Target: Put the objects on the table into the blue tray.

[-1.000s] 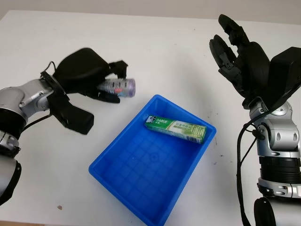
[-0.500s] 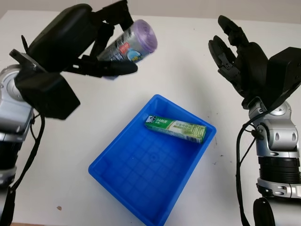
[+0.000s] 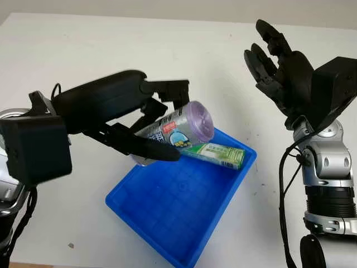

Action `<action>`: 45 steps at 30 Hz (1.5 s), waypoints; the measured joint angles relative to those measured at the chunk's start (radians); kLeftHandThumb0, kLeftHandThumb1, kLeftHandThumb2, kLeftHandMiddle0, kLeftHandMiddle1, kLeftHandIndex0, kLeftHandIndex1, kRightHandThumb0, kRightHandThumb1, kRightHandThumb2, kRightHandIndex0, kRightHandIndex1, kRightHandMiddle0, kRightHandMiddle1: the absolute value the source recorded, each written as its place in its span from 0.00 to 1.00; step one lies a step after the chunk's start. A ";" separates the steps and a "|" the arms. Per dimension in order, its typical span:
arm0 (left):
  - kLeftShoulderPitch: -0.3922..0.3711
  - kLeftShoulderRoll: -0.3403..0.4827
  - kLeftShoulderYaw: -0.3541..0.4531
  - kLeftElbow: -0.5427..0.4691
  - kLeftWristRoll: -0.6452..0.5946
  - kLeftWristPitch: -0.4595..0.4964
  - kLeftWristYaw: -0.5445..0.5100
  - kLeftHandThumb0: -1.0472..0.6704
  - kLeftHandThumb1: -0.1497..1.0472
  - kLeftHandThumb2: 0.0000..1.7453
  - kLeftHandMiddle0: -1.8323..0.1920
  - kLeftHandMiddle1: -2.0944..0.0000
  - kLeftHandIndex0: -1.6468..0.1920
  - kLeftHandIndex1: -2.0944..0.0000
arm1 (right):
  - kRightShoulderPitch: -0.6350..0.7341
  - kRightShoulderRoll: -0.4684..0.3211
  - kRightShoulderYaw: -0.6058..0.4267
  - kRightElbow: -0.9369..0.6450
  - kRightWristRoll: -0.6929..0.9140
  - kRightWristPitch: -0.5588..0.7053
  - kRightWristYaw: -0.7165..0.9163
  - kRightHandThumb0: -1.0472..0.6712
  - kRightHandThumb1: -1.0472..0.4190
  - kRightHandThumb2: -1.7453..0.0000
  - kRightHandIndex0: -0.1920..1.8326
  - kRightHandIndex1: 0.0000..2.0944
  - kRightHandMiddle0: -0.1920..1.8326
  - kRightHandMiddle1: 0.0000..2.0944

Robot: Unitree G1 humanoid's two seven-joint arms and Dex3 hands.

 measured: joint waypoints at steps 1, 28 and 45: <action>0.004 -0.008 -0.001 0.000 -0.033 0.034 -0.012 0.36 1.00 0.20 0.68 0.26 0.81 0.36 | 0.000 0.000 0.001 0.000 -0.004 0.000 -0.002 0.34 0.00 0.79 0.12 0.04 0.08 0.15; 0.002 -0.193 0.058 0.155 -0.034 -0.141 0.095 0.19 1.00 0.23 1.00 1.00 1.00 1.00 | 0.002 -0.009 0.018 0.026 -0.061 -0.057 0.017 0.40 0.00 0.86 0.15 0.04 0.11 0.13; 0.001 -0.232 0.076 0.288 0.087 -0.264 0.177 0.18 1.00 0.23 1.00 1.00 1.00 0.99 | 0.002 -0.012 0.004 0.030 -0.048 -0.067 0.011 0.43 0.00 0.82 0.14 0.03 0.10 0.13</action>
